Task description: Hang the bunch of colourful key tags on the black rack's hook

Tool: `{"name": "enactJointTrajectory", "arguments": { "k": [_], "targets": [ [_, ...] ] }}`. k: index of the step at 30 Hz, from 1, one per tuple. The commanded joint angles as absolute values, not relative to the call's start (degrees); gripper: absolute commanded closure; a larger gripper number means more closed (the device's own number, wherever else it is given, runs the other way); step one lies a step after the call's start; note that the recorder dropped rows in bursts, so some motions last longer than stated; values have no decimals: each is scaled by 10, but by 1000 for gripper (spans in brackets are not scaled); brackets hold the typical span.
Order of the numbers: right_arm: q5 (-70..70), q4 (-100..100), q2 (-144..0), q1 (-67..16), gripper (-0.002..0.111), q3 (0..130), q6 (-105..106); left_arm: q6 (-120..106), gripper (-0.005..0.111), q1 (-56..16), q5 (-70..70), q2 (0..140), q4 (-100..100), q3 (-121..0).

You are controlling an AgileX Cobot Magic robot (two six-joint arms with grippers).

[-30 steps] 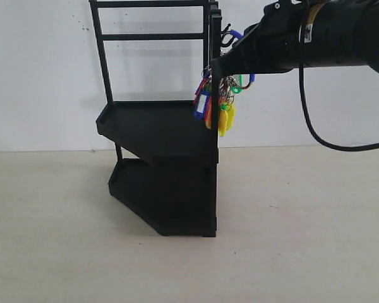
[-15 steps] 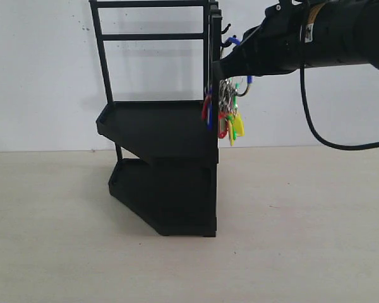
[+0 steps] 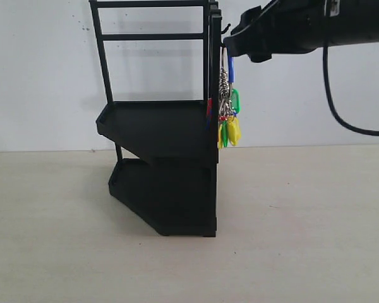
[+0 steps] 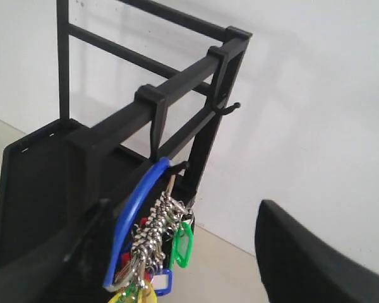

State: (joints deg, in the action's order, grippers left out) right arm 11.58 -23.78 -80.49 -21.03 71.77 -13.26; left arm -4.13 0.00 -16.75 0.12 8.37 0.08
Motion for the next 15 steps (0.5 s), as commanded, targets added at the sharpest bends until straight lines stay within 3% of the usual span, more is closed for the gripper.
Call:
{"name": "enactJointTrajectory", "arguments": {
  "k": [1, 7, 13, 15],
  "targets": [
    [154, -251, -773, -211, 47, 722, -133, -43, 102, 0, -163, 0, 81, 0],
    [237, -252, -772, -211, 50, 722, -133, -43, 102, 0, -163, 0, 81, 0],
    [331, -307, -772, -211, 104, 722, -139, -43, 102, 0, -163, 0, 81, 0],
    [366, -332, -772, -211, 108, 722, -160, -43, 102, 0, -163, 0, 81, 0]
  ]
}}
